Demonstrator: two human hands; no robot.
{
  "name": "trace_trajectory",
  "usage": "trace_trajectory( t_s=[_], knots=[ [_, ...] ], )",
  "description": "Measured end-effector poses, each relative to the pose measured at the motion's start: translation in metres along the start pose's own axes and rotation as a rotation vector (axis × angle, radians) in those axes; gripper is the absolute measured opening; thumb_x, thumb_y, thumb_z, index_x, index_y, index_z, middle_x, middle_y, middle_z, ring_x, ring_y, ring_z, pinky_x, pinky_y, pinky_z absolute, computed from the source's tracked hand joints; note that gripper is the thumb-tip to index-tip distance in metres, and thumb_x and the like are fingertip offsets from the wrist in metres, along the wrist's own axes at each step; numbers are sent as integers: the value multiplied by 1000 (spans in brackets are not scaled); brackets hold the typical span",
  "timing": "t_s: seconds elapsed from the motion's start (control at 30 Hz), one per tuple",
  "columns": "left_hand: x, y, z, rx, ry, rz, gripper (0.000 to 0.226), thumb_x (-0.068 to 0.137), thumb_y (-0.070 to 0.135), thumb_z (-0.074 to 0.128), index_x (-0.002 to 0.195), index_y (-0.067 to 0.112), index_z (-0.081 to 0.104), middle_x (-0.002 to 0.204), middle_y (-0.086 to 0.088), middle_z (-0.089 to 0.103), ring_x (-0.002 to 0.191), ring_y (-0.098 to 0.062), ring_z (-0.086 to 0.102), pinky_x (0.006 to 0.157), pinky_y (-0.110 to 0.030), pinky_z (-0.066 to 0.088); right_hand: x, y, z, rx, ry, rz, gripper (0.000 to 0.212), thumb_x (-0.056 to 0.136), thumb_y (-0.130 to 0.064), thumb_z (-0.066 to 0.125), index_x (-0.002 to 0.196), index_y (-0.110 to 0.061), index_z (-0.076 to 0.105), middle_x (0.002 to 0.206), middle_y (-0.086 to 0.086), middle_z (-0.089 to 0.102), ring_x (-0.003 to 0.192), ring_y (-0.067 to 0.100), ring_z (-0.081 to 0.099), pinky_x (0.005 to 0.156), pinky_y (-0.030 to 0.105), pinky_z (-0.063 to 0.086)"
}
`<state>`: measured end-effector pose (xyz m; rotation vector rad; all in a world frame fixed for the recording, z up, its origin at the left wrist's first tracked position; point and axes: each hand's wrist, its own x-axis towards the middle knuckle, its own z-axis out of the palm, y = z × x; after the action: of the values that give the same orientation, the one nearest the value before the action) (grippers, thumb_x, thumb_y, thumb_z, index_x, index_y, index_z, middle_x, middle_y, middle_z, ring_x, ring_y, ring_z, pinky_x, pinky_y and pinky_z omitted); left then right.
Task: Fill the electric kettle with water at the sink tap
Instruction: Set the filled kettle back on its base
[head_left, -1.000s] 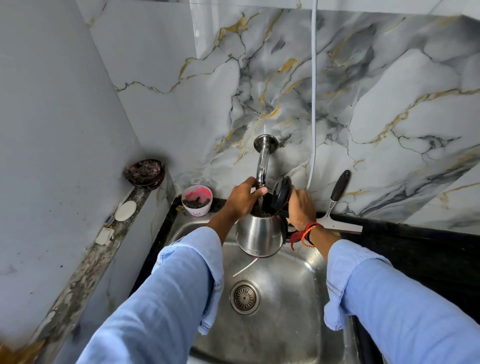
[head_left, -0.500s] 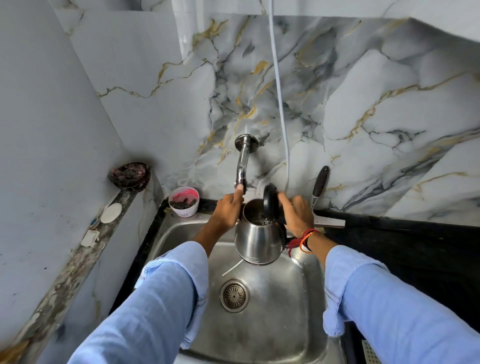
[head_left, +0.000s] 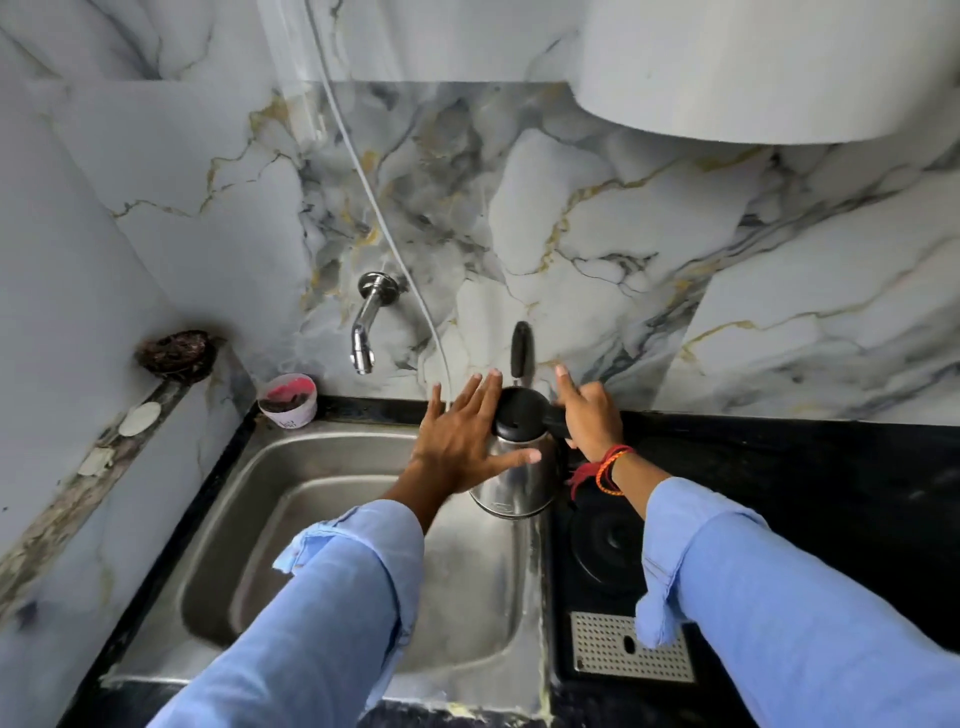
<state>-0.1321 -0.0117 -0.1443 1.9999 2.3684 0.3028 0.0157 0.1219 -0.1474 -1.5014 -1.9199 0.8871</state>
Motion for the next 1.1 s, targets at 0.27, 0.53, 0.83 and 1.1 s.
trace_trajectory(
  t_s=[0.27, 0.53, 0.83, 1.1],
  knots=[
    [-3, 94, 19, 30, -47, 52, 124, 74, 94, 31, 161, 12, -2, 170, -1, 15, 156, -17, 13, 125, -59, 8, -9, 64, -80, -58, -33, -35, 78, 86, -73, 36, 83, -3, 70, 91, 17, 74, 89, 39, 67, 75, 42, 54],
    [-10, 162, 58, 7, -114, -2, 125, 72, 93, 36, 161, 12, -1, 165, -6, 29, 153, -21, 26, 124, -55, 12, -25, 131, -116, -77, -49, 25, 77, 84, -75, 36, 74, -8, 74, 83, 14, 75, 78, 40, 69, 72, 52, 58],
    [-9, 178, 66, 41, -116, 8, 120, 77, 89, 36, 161, 10, 3, 164, -9, 32, 151, -26, 29, 124, -57, 16, -20, 155, -121, -61, -66, -20, 79, 85, -75, 33, 53, -8, 60, 62, 10, 68, 70, 36, 67, 69, 46, 56],
    [-10, 173, 77, 13, -122, -34, 123, 76, 90, 39, 160, 8, 3, 161, -12, 36, 147, -31, 36, 122, -56, 23, -20, 161, -112, -125, -83, -125, 69, 89, -70, 38, 44, -18, 41, 52, 4, 55, 63, 35, 64, 57, 36, 44]
  ],
)
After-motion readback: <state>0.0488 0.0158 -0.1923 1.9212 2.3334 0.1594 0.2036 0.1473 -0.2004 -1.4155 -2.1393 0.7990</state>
